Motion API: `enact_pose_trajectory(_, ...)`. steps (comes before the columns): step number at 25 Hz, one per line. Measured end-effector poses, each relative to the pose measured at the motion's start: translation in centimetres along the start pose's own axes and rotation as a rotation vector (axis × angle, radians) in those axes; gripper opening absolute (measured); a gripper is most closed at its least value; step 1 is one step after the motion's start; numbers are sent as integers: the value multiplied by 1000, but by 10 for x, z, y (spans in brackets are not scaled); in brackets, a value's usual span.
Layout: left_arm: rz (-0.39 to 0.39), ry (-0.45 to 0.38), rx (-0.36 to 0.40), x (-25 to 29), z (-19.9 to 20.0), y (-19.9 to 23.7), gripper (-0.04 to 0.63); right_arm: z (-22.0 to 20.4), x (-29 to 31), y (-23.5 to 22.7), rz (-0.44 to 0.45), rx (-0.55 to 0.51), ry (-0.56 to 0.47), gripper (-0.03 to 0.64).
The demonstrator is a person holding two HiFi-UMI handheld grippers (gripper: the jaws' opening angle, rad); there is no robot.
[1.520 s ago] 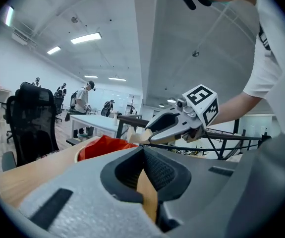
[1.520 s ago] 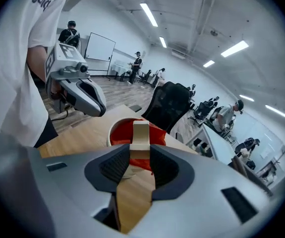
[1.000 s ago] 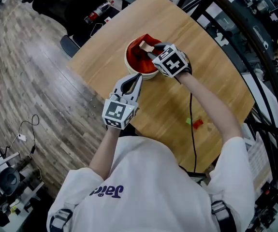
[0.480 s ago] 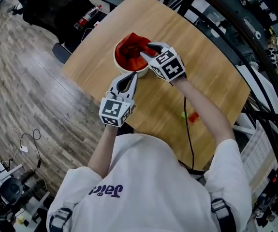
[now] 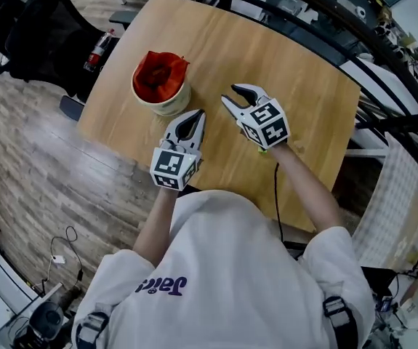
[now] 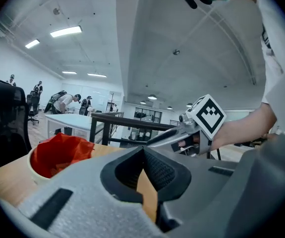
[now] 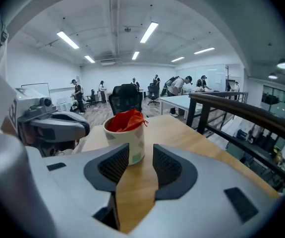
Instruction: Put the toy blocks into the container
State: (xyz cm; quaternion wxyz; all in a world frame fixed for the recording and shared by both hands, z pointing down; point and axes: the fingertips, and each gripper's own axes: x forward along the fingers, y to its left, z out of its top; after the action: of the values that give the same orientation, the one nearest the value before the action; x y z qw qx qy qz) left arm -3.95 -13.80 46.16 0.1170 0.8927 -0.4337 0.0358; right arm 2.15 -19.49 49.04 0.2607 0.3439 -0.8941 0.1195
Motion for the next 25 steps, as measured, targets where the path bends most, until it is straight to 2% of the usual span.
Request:
enact_pose_trajectory(6,-193,73,27,24,-20,-79,8,-94,-86,-11,-154,139,27,143)
enact_pose_trajectory(10,-276,108,49,37,-36,-126,8,-156,-133,-12,-211,218,67,143)
enact_pose_trajectory(18,-418,143,101,52,-49,-209,8,-270,-218,-24,-294,198,237,143)
enact_pose_trajectory(25,-480,166,188,71,-71,-246,8,-329,-255,-57,-303,163,324,143)
